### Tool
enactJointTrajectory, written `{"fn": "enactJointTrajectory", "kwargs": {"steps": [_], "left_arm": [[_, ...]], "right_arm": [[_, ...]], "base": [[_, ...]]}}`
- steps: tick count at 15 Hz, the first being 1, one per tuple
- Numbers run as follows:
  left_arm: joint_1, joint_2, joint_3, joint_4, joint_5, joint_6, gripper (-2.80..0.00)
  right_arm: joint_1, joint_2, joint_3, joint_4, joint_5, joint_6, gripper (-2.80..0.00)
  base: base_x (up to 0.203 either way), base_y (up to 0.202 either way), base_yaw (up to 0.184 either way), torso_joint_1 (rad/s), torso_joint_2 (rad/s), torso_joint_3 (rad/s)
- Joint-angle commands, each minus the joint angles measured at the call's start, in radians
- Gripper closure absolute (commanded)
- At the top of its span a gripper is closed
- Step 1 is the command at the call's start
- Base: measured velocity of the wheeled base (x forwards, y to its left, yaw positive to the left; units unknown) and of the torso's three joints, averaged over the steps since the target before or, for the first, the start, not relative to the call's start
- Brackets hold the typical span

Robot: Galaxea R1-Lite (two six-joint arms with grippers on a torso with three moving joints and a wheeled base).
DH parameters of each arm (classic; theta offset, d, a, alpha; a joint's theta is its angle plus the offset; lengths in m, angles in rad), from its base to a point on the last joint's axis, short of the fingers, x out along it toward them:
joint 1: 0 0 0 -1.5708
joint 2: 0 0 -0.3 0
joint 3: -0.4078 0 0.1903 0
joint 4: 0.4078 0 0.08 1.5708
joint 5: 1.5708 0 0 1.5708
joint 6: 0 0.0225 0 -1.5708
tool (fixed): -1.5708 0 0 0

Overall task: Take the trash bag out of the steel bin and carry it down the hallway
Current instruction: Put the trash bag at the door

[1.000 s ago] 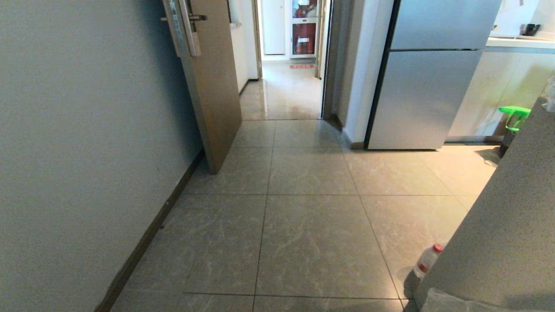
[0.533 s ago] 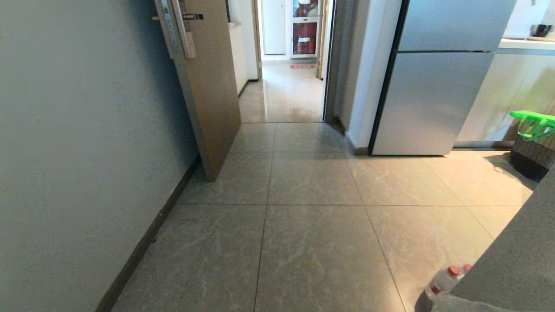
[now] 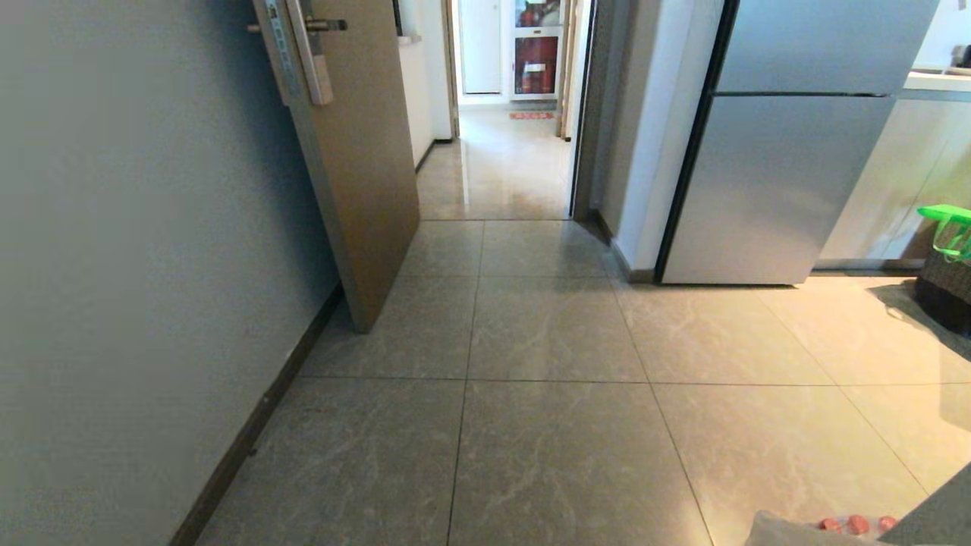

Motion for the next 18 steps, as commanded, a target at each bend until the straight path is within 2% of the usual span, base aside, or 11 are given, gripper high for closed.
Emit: {"fn": "enactJointTrajectory", "kwargs": {"steps": [1, 18], "left_arm": [[0.001, 0.000, 0.000, 0.000, 0.000, 0.000, 0.00], [0.001, 0.000, 0.000, 0.000, 0.000, 0.000, 0.00]], "right_arm": [[0.001, 0.000, 0.000, 0.000, 0.000, 0.000, 0.00], [0.001, 0.002, -0.001, 0.000, 0.000, 0.000, 0.00]], "base": [[0.185, 0.000, 0.005, -0.001, 0.00, 0.002], [0.193, 0.000, 0.000, 0.002, 0.00, 0.002]]}}
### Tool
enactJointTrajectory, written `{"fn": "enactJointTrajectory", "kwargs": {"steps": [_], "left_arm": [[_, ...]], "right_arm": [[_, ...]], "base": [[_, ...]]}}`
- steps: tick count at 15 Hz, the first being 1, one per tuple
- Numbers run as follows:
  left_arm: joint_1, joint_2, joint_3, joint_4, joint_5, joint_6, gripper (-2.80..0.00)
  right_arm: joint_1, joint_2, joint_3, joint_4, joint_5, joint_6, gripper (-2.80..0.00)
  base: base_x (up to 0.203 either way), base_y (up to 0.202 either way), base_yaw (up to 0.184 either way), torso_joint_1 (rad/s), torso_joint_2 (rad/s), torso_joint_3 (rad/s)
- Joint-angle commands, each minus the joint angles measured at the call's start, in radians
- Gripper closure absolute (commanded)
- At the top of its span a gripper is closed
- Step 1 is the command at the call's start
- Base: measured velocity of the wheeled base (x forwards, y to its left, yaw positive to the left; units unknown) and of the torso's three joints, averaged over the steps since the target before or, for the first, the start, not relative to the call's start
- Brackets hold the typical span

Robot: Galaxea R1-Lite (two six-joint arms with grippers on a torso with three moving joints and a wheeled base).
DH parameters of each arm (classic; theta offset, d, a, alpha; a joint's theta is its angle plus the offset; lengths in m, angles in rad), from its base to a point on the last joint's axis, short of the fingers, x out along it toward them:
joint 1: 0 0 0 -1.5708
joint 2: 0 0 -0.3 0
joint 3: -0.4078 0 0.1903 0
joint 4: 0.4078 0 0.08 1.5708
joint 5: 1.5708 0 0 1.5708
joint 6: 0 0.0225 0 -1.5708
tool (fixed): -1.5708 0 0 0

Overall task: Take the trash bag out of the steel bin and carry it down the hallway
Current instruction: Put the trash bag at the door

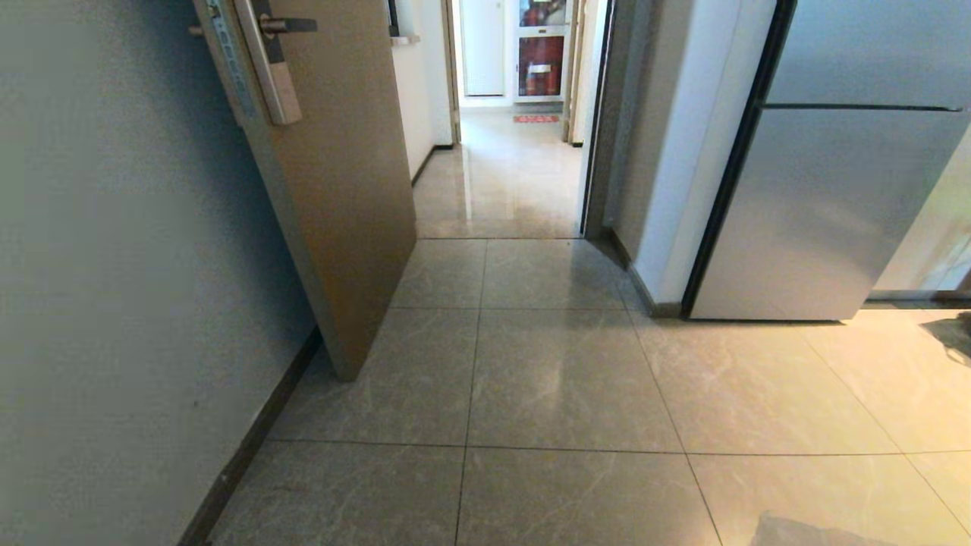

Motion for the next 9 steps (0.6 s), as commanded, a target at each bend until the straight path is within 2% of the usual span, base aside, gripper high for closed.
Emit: {"fn": "enactJointTrajectory", "kwargs": {"steps": [1, 7, 9], "left_arm": [[0.000, 0.000, 0.000, 0.000, 0.000, 0.000, 0.00], [0.000, 0.000, 0.000, 0.000, 0.000, 0.000, 0.00], [0.000, 0.000, 0.000, 0.000, 0.000, 0.000, 0.00]], "right_arm": [[0.000, 0.000, 0.000, 0.001, 0.000, 0.000, 0.00], [0.001, 0.001, 0.000, 0.001, 0.000, 0.000, 0.00], [0.000, 0.002, 0.000, 0.001, 0.000, 0.000, 0.00]], "base": [[0.189, 0.000, 0.002, 0.002, 0.00, 0.000], [0.192, -0.007, 0.001, 0.003, 0.00, 0.003], [0.207, -0.128, 0.002, 0.000, 0.00, 0.005]]}}
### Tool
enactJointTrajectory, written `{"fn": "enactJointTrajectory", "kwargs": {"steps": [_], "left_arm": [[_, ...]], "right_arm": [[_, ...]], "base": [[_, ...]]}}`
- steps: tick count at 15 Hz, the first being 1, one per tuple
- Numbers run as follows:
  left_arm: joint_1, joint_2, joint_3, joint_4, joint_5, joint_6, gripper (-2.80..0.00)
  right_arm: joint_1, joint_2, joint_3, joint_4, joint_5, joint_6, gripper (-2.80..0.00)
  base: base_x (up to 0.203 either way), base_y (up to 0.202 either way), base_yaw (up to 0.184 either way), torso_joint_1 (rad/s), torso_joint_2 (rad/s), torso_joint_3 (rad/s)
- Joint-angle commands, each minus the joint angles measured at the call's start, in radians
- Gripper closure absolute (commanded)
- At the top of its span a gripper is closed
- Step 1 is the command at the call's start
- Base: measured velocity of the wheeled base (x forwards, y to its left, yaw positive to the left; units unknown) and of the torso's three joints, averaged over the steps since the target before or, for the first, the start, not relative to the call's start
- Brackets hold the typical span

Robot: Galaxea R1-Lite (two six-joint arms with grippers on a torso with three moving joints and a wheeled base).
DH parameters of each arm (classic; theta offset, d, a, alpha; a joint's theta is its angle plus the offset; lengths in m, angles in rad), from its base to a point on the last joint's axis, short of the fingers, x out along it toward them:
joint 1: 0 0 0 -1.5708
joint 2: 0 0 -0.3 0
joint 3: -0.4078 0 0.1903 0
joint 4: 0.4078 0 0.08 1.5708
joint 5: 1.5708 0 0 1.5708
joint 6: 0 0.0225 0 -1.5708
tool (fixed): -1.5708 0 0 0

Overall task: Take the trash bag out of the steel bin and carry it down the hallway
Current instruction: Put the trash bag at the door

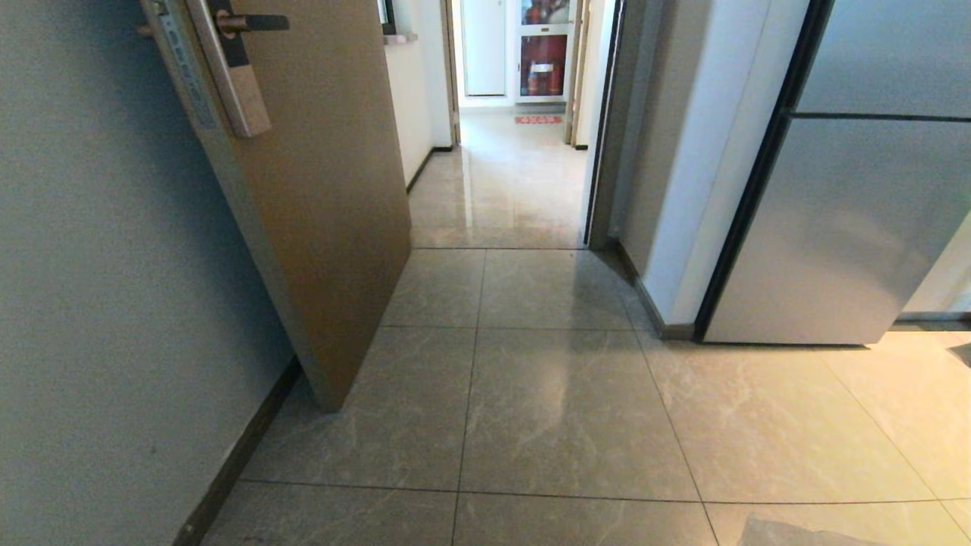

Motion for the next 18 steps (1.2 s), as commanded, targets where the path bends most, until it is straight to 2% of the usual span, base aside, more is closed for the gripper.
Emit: {"fn": "enactJointTrajectory", "kwargs": {"steps": [1, 5, 7, 18], "left_arm": [[0.001, 0.000, 0.000, -0.002, 0.001, 0.000, 0.00], [0.001, 0.000, 0.000, -0.002, 0.001, 0.000, 0.00], [0.001, 0.000, 0.000, -0.002, 0.001, 0.000, 0.00], [0.001, 0.000, 0.000, -0.002, 0.001, 0.000, 0.00]], "right_arm": [[0.000, 0.000, 0.000, 0.000, 0.000, 0.000, 0.00], [0.000, 0.002, 0.000, 0.000, 0.000, 0.000, 0.00], [-0.001, 0.000, 0.000, 0.000, 0.000, 0.000, 0.00], [0.000, 0.000, 0.000, 0.000, 0.000, 0.000, 0.00]], "base": [[0.197, -0.183, 0.003, -0.002, 0.00, -0.002], [0.186, -0.186, 0.000, 0.004, 0.00, 0.001], [0.029, -0.061, 0.001, -0.002, 0.00, 0.000], [0.000, 0.000, 0.000, 0.000, 0.00, 0.000]]}}
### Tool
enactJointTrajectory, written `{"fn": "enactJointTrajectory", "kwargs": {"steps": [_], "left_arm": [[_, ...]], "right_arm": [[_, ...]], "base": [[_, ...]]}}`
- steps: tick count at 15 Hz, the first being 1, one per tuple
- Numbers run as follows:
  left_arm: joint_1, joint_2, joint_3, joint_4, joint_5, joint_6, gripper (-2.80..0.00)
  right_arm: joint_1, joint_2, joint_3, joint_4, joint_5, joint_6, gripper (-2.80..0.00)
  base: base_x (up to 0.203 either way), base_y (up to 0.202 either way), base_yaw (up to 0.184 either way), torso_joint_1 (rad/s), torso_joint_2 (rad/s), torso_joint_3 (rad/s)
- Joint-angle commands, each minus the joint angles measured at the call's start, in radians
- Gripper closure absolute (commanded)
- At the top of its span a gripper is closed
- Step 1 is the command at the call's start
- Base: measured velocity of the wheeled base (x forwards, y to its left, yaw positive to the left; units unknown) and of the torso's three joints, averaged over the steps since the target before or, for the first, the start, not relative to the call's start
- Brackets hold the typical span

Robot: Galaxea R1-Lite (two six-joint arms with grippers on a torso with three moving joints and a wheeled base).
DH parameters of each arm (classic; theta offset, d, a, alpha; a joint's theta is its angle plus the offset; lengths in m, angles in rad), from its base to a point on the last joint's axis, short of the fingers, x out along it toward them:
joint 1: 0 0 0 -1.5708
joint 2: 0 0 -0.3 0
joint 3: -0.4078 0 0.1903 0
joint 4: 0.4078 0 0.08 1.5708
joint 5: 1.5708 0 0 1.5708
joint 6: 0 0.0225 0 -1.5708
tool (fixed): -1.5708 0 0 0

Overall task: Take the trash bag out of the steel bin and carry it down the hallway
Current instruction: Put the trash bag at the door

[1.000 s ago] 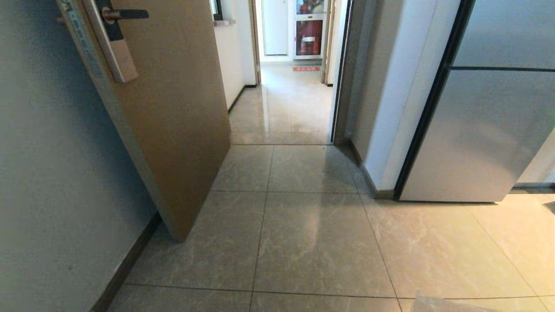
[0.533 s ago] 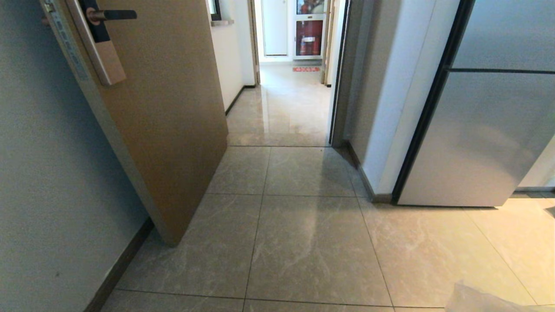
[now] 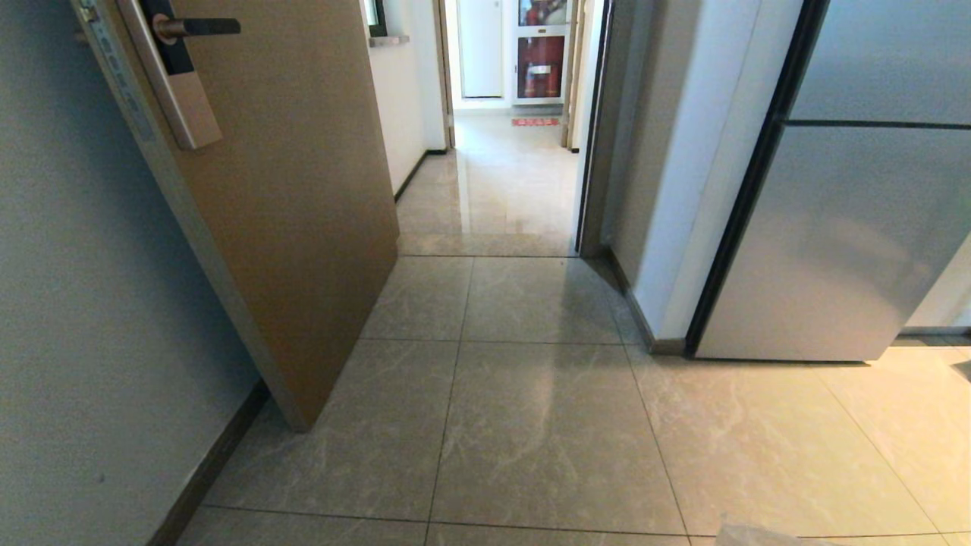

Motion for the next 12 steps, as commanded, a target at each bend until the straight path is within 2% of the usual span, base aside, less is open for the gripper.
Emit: {"fn": "enactJointTrajectory", "kwargs": {"steps": [1, 12], "left_arm": [[0.000, 0.000, 0.000, 0.000, 0.000, -0.001, 0.00], [0.000, 0.000, 0.000, 0.000, 0.000, -0.001, 0.00]], "right_arm": [[0.000, 0.002, 0.000, 0.001, 0.000, 0.000, 0.00], [0.001, 0.001, 0.000, 0.001, 0.000, 0.000, 0.00]], "base": [[0.000, 0.000, 0.000, 0.000, 0.00, 0.000], [0.000, 0.000, 0.000, 0.000, 0.00, 0.000]]}}
